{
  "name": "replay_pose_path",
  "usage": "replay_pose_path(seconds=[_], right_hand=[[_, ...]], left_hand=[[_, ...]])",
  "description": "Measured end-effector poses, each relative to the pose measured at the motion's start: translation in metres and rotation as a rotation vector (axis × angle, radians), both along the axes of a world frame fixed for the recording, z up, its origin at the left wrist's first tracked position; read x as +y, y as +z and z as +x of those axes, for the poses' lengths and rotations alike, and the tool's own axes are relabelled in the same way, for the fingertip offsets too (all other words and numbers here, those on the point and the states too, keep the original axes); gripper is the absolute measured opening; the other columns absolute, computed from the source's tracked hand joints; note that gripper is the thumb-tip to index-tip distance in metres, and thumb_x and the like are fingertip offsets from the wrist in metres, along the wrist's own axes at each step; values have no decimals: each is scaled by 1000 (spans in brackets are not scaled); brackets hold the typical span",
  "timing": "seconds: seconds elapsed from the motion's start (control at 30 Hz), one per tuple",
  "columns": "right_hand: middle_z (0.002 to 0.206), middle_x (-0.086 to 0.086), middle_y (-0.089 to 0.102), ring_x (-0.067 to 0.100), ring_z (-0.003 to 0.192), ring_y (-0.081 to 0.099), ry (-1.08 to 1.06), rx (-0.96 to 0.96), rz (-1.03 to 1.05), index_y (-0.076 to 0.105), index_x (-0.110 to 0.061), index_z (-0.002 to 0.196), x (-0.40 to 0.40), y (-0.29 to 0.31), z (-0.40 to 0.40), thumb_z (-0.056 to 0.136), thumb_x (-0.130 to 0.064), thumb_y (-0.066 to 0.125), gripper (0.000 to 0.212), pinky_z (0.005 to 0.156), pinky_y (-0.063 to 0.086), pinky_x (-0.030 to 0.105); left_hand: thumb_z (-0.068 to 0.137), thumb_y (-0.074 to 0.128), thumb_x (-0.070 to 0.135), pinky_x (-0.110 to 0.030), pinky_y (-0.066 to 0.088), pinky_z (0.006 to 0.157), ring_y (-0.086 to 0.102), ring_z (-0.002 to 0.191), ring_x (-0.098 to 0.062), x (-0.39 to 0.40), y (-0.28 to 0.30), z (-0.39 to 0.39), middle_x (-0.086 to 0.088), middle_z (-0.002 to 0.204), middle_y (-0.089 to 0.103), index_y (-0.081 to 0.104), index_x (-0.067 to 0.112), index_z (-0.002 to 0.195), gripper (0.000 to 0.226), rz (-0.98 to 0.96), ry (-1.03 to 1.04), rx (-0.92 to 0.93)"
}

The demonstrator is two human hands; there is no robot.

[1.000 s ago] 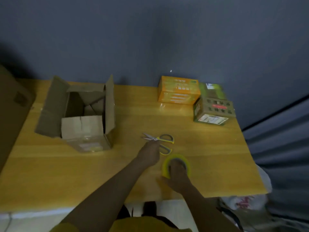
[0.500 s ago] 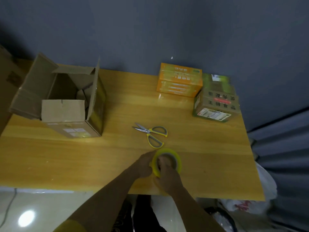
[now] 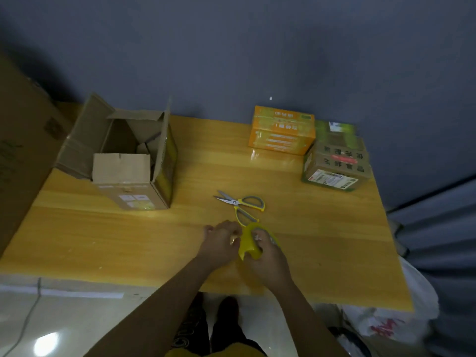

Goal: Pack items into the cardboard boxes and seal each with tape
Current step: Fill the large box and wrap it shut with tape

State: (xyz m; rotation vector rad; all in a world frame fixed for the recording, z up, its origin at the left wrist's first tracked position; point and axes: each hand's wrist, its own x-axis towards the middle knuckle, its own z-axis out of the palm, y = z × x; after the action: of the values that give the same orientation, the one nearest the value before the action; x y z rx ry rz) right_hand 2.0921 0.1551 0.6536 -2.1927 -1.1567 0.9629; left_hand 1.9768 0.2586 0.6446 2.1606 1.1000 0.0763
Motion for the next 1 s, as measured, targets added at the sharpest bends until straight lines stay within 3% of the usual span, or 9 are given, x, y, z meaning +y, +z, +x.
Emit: replay_pose_path(seconds=[0.17, 0.27, 0.37, 0.4, 0.5, 0.63, 0.77, 0.9, 1.0], right_hand=[[103, -12, 69, 12, 94, 66, -10, 71, 162, 51, -36, 115, 21, 36, -23, 77, -28, 64, 42, 68, 48, 31], [105, -16, 64, 3, 99, 61, 12, 97, 189, 51, -34, 119, 35, 54, -35, 80, -21, 67, 44, 78, 51, 30], [103, -13, 65, -6, 93, 61, 22, 117, 230, 54, -34, 111, 53, 68, -55, 81, -15, 70, 39, 74, 49, 22], [100, -11, 67, -8, 86, 61, 7, 137, 261, 55, -35, 105, 60, 74, -66, 80, -12, 70, 37, 70, 48, 19], [84, -4, 68, -1, 67, 59, -47, 191, 350, 55, -34, 95, 84, 89, -105, 80, -5, 69, 36, 58, 44, 18], [63, -14, 59, 2, 55, 51, -95, 213, 401, 56, -39, 91, 112, 97, -165, 80, -11, 71, 33, 52, 40, 19], [63, -11, 56, 2, 58, 52, -212, 275, 495, 60, -28, 95, 140, 104, -213, 85, -12, 70, 21, 53, 40, 16], [64, -10, 53, -2, 55, 52, -314, 318, 552, 59, -28, 99, 157, 111, -245, 87, -11, 68, 23, 51, 40, 14], [65, -9, 53, -1, 53, 51, -387, 300, 553, 58, -23, 109, 165, 111, -257, 88, -16, 68, 25, 49, 38, 15]], left_hand=[[80, 64, 21, -31, 24, 86, 36, 113, -15, 23, 46, -30, 10, 108, 36, 38, 28, 102, 35, -100, -136, -26], [83, 56, 2, -23, 31, 79, 46, 106, -20, 43, 69, -58, 7, 101, 42, 51, 16, 105, 27, -26, -210, -149], [92, 53, 0, -4, 35, 71, 53, 92, -4, 68, 94, -86, 9, 95, 58, 66, 7, 104, 19, -24, -166, -225], [93, 52, 0, -5, 37, 70, 56, 89, -5, 77, 99, -96, 7, 94, 63, 69, 8, 103, 21, -6, -143, -225], [90, 52, 1, -24, 46, 75, 64, 95, -18, 101, 108, -128, 0, 98, 72, 72, 14, 101, 26, 44, -42, -233], [91, 51, 12, -33, 45, 69, 63, 95, -27, 135, 123, -174, 0, 102, 70, 48, 20, 118, 29, 226, 21, -71], [90, 51, 16, -36, 42, 68, 62, 93, -30, 166, 141, -205, -4, 96, 68, 56, 18, 97, 8, 443, -64, 2], [90, 60, 21, -38, 39, 88, 57, 111, -24, 196, 157, -221, 0, 131, 51, 61, 28, 87, 7, 460, -79, 9], [89, 61, 15, -37, 48, 75, 61, 90, -21, 219, 159, -224, 2, 96, 60, 59, 26, 80, 14, 251, -198, -56]])
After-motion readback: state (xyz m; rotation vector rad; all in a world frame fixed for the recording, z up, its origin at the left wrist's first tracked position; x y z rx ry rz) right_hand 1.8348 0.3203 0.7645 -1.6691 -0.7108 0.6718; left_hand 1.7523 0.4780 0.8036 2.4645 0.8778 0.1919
